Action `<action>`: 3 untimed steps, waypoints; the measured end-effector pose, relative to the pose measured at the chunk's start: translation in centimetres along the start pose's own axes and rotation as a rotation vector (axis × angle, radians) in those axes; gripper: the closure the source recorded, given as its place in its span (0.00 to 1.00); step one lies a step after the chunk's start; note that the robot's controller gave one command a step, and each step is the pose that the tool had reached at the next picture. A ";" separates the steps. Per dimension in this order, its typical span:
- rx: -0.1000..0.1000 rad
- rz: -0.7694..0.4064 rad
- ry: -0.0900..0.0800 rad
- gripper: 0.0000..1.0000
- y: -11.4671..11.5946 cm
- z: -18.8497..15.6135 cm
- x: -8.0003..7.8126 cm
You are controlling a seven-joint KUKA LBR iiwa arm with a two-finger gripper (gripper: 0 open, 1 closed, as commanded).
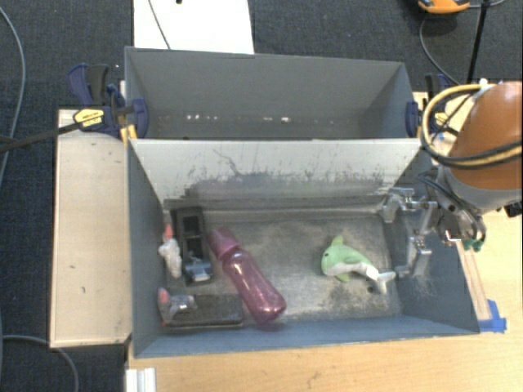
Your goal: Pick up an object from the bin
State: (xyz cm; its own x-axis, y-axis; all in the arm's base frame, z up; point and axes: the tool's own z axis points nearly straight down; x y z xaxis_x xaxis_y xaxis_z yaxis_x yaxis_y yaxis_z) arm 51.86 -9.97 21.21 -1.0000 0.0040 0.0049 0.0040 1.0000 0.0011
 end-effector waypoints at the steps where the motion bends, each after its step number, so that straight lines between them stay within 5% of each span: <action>1: 0.001 -0.003 -0.008 0.00 0.0 -0.4 -0.2; 3: 0.000 0.044 -0.002 0.00 2.3 8.9 -0.1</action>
Offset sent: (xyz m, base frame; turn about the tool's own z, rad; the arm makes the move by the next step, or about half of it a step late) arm 0.0063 0.0361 -0.1420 0.0388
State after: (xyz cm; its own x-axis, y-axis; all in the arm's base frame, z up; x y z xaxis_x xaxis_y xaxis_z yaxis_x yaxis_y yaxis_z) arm 51.91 -7.64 12.33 -0.9988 0.0483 0.0029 0.0483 0.9988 0.0013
